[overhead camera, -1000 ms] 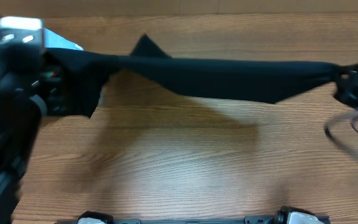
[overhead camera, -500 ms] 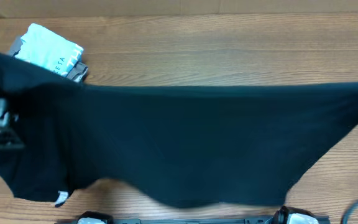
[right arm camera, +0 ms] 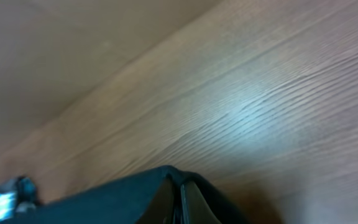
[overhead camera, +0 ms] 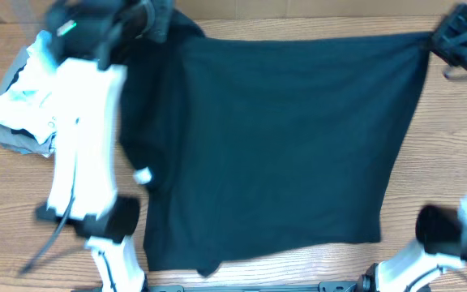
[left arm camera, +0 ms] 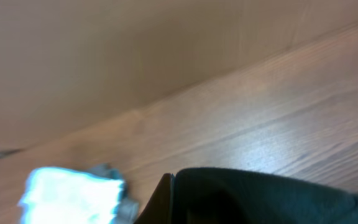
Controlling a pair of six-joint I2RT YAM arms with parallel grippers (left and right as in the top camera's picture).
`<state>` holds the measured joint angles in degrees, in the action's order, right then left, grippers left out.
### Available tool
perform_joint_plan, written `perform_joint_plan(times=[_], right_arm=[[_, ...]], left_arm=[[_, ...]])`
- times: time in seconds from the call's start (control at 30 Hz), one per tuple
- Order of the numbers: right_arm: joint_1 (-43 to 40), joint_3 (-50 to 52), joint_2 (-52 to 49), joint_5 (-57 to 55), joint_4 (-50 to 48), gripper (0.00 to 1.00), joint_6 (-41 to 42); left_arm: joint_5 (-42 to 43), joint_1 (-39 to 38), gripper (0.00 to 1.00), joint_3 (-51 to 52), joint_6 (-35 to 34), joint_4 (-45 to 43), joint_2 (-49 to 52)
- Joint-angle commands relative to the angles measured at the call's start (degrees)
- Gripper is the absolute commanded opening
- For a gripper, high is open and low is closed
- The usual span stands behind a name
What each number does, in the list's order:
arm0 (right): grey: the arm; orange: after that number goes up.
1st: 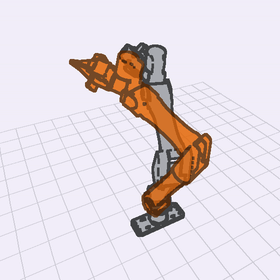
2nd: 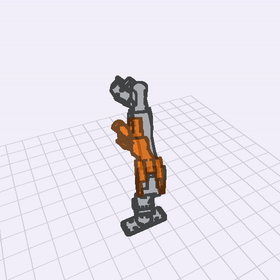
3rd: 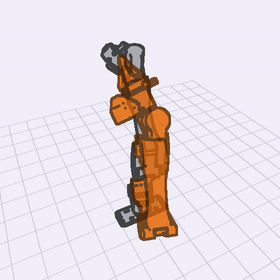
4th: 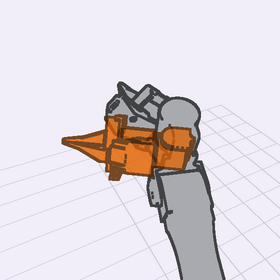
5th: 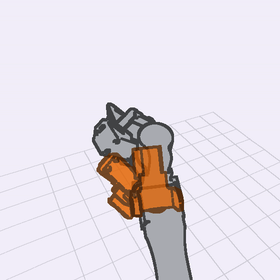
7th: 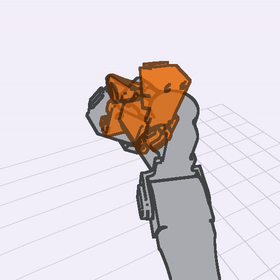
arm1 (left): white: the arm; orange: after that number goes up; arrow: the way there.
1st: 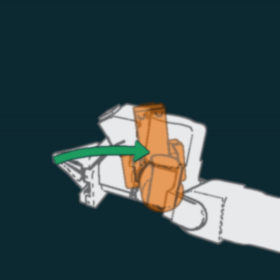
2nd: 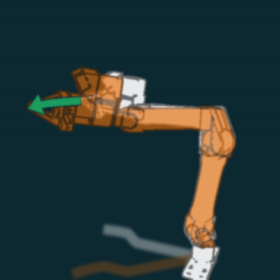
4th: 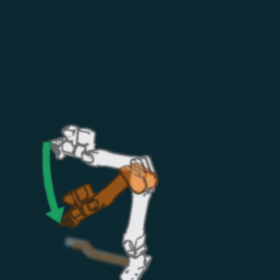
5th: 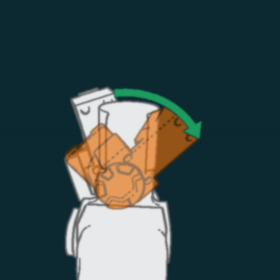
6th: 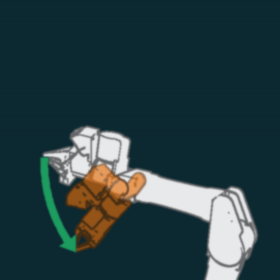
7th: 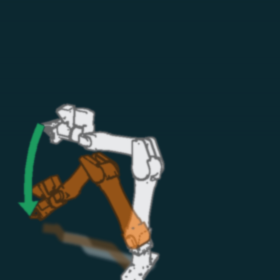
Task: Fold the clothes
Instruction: 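Lay the shirt flat and open both grippers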
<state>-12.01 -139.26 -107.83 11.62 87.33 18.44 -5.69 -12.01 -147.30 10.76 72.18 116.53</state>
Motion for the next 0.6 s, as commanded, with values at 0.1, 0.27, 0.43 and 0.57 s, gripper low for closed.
perform_joint_plan(times=[0.1, 0.27, 0.43, 0.57], right_arm=[[-0.37, 0.02, -15.52, -0.87, -12.48, 0.19, 0.26], [-1.33, 0.02, -21.59, -2.08, -20.28, 0.85, -3.91], [-6.34, -0.31, -18.84, -0.72, -17.14, 0.88, -3.80], [-11.26, -0.31, -13.62, 2.14, -9.22, 0.88, -3.85]], left_arm=[[2.78, -0.04, 0.22, 0.15, 0.31, -9.51, 16.81], [0.66, 0.35, 0.84, 0.15, -3.19, -14.01, 21.05], [-3.89, 1.77, 1.00, -2.16, -3.45, -10.47, 16.92], [-3.06, 2.73, 1.00, -2.84, -3.21, -0.98, 8.96]])
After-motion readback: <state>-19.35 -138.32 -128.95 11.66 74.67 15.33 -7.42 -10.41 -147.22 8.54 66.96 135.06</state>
